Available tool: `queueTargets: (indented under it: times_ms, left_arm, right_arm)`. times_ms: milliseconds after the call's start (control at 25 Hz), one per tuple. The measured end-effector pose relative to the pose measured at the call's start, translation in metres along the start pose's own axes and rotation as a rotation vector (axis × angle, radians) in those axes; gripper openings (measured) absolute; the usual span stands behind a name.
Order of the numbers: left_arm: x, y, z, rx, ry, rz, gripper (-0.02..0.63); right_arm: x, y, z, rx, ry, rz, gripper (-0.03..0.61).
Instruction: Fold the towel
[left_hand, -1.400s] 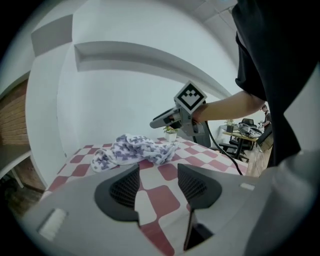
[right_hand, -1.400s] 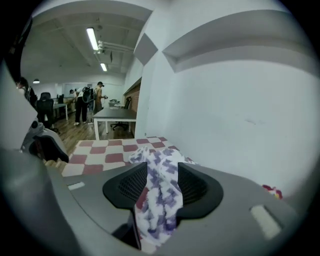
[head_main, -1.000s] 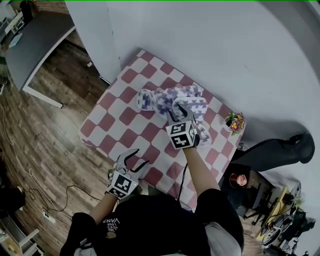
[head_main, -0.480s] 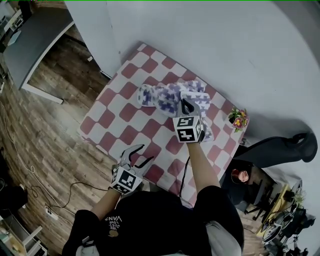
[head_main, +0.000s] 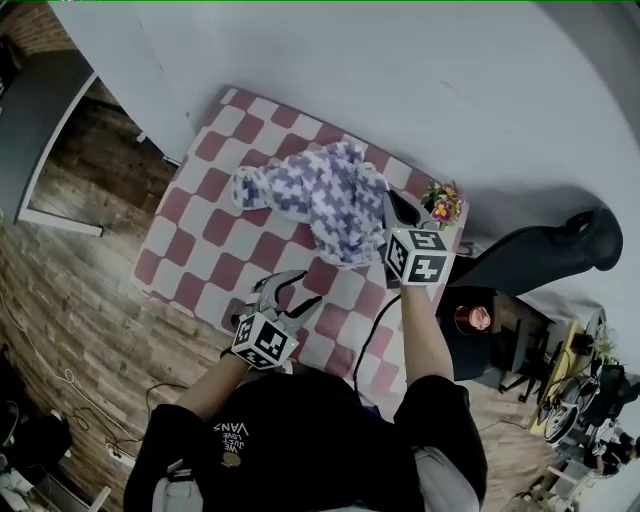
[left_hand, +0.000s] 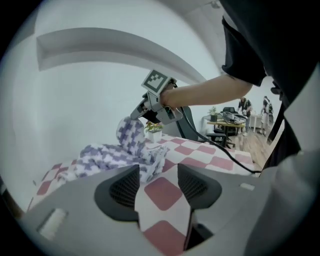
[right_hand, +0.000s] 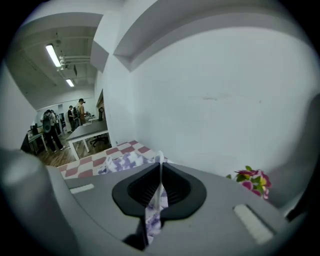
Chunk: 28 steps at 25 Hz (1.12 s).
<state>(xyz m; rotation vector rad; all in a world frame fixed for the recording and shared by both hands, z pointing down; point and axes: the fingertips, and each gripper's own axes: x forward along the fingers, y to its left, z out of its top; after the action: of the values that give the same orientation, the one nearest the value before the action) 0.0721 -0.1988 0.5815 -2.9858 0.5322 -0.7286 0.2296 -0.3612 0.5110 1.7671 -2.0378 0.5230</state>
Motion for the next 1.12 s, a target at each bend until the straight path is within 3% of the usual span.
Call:
queueTargets:
  times_ms: [320, 440, 520, 680, 720, 760, 800, 1120]
  left_arm:
    - [0.103, -0.041, 0.044, 0.424, 0.044, -0.153, 0.215]
    - [0.142, -0.06, 0.042, 0.579, 0.118, -0.206, 0.215]
    - [0.163, -0.067, 0.03, 0.638, 0.203, -0.229, 0.215]
    - [0.18, -0.06, 0.004, 0.649, 0.341, -0.208, 0.206]
    - [0.18, -0.058, 0.004, 0.641, 0.349, -0.197, 0.179]
    - [0.179, -0.056, 0.007, 0.625, 0.345, -0.188, 0.084]
    - [0.176, -0.054, 0.013, 0.598, 0.332, -0.18, 0.021]
    - [0.08, -0.042, 0.076, 0.349, 0.044, -0.104, 0.017]
  right_arm:
    - [-0.06, -0.074, -0.023, 0.093, -0.023, -0.117, 0.02]
    - [-0.072, -0.086, -0.033, 0.111, -0.022, -0.126, 0.02]
    - [-0.076, -0.091, -0.039, 0.122, -0.023, -0.121, 0.02]
    - [-0.08, -0.094, -0.044, 0.156, -0.052, -0.08, 0.02]
    - [-0.081, -0.096, -0.046, 0.168, -0.06, -0.07, 0.02]
    - [-0.084, -0.099, -0.047, 0.182, -0.067, -0.063, 0.02]
    - [-0.086, -0.101, -0.048, 0.196, -0.074, -0.057, 0.02]
    - [-0.128, -0.102, -0.045, 0.289, -0.158, -0.062, 0.02]
